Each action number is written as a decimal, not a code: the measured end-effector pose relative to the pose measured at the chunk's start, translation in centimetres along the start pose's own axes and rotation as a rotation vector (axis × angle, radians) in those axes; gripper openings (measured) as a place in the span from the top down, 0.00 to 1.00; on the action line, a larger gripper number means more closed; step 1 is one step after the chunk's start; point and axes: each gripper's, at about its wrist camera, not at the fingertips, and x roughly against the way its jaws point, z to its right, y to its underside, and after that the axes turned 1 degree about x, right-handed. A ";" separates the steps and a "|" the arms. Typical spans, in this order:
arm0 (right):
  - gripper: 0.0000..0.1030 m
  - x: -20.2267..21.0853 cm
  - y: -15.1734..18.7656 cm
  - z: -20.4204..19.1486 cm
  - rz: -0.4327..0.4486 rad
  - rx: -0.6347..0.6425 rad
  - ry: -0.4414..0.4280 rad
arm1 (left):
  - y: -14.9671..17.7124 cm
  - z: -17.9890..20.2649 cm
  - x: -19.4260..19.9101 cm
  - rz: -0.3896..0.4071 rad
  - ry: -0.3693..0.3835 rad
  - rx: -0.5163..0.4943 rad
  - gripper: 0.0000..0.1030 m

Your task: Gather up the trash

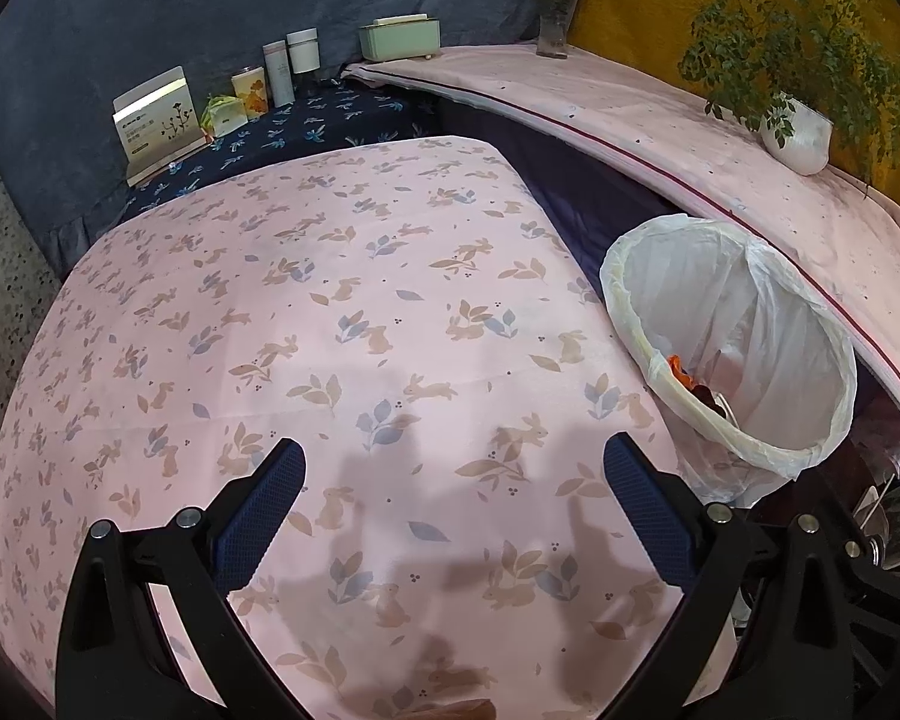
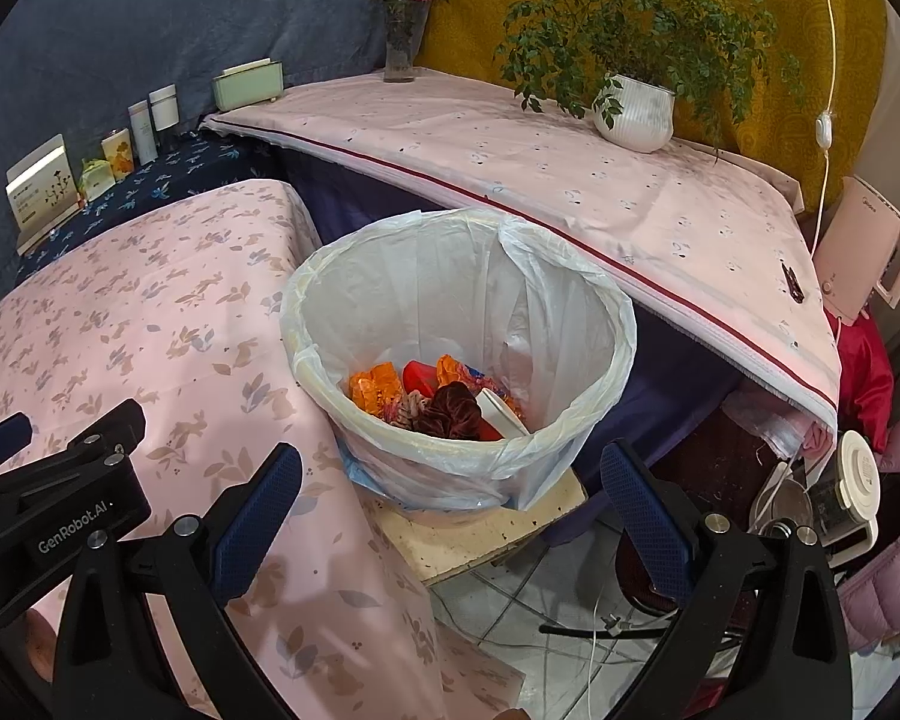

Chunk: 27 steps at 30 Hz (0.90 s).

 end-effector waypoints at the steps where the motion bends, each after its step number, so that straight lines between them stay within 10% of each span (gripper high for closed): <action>1: 0.07 0.0 0.0 0.0 0.000 -0.001 -0.001 | 0.0 0.0 0.0 0.001 0.000 0.001 0.07; 27: 0.07 0.0 0.1 -0.1 -0.001 -0.001 0.001 | 0.2 -0.2 0.2 0.009 -0.007 0.014 0.08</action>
